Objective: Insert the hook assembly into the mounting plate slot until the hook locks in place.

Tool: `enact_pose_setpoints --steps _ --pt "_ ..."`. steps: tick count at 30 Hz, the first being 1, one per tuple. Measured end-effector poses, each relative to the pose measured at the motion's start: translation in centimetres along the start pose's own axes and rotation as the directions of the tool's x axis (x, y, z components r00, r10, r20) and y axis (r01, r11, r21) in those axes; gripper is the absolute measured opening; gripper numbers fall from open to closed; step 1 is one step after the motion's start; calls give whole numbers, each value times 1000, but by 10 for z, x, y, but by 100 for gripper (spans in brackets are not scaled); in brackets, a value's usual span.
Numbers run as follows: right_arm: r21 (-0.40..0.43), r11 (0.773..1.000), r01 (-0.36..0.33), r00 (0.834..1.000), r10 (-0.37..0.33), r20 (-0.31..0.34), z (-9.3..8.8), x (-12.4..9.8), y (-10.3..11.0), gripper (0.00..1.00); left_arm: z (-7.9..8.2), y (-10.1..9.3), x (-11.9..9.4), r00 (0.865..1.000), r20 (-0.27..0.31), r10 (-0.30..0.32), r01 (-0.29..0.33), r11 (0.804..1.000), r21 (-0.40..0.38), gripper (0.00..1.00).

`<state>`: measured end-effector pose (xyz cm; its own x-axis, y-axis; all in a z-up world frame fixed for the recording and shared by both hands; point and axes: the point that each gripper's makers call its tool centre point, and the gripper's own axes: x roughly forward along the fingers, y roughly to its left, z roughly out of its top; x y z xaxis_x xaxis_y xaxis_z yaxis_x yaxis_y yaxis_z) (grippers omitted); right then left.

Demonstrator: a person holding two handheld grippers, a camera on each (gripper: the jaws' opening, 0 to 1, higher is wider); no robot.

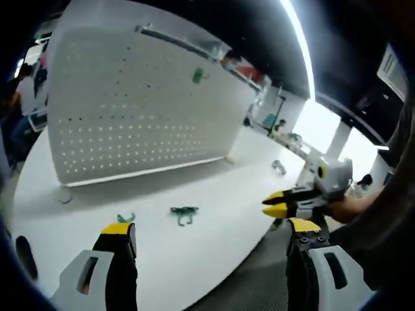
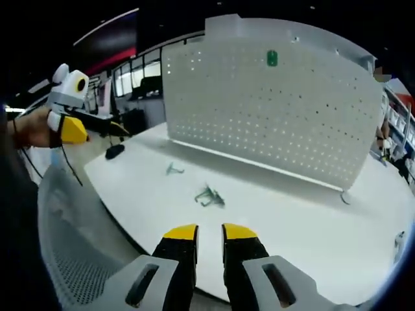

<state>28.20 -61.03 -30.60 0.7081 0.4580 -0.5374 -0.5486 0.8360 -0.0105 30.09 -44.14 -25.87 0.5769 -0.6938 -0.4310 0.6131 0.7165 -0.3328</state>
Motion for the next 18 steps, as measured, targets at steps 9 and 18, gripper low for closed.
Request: enact_pose_setpoints --steps 9,18 --pt "27 1000 8 1000 -8 -6 -2 1 -5 12 -4 8 30 995 -65 -75 74 997 -8 90" --pt "62 998 13 1000 -12 -12 -6 1 -11 11 -10 13 74 977 -156 -147 160 985 69 80"
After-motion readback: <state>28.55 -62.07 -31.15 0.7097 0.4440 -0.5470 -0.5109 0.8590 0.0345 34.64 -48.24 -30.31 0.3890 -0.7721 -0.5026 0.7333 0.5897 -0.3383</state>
